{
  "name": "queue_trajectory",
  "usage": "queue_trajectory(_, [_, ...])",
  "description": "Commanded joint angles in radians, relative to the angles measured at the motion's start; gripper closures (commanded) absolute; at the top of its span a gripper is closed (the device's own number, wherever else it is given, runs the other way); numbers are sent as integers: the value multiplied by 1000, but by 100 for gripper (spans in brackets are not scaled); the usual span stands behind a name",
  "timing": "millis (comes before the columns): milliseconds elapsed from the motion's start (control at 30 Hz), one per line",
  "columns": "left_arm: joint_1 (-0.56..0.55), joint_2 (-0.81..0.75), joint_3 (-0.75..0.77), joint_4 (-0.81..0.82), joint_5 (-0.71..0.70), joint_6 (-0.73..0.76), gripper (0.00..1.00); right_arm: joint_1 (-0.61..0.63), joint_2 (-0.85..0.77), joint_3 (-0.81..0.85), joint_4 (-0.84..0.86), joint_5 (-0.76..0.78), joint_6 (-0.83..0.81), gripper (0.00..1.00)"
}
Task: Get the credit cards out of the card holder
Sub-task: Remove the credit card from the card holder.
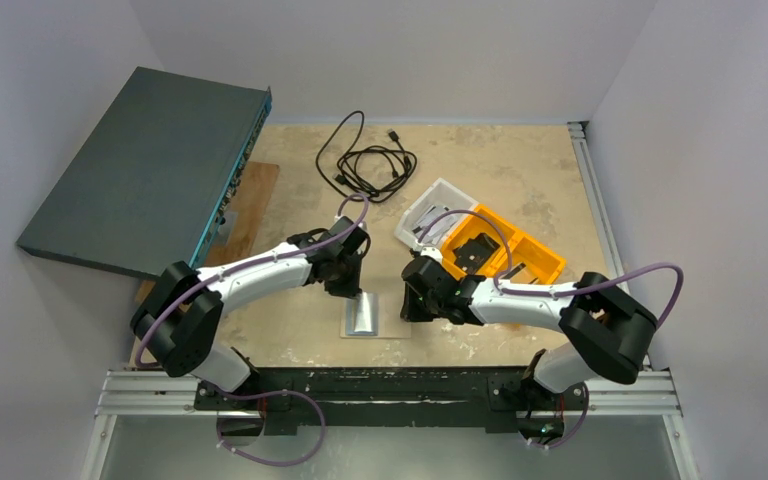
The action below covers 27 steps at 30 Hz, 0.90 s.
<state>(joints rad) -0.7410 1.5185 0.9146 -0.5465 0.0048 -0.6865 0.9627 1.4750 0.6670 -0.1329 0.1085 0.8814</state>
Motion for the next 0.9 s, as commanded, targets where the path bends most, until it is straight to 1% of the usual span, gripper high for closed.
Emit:
queue_trajectory(0, [-3,-30,27,-18,-51,16,86,3,55,-13,20,-14,-3,94])
queue_trajectory(367, [-3,5,3,32,-12,3,86,4,61,-18,26,-17,1,94])
queue_trajectory(433, [-3,11,2,31,-9,-1,83,3,61,-20,27,-16,1,94])
queue_trajectory(567, [-3,-2,-14,39,-11,-8,73,4,62,-23,29,-18,2,94])
queue_trajectory(700, [-3,-5,-29,50,-9,-10,70,4,67,-22,32,-22,4,94])
queue_trajectory(867, [-5,0,-43,78,35,-10,70,3,70,-20,33,-23,1,94])
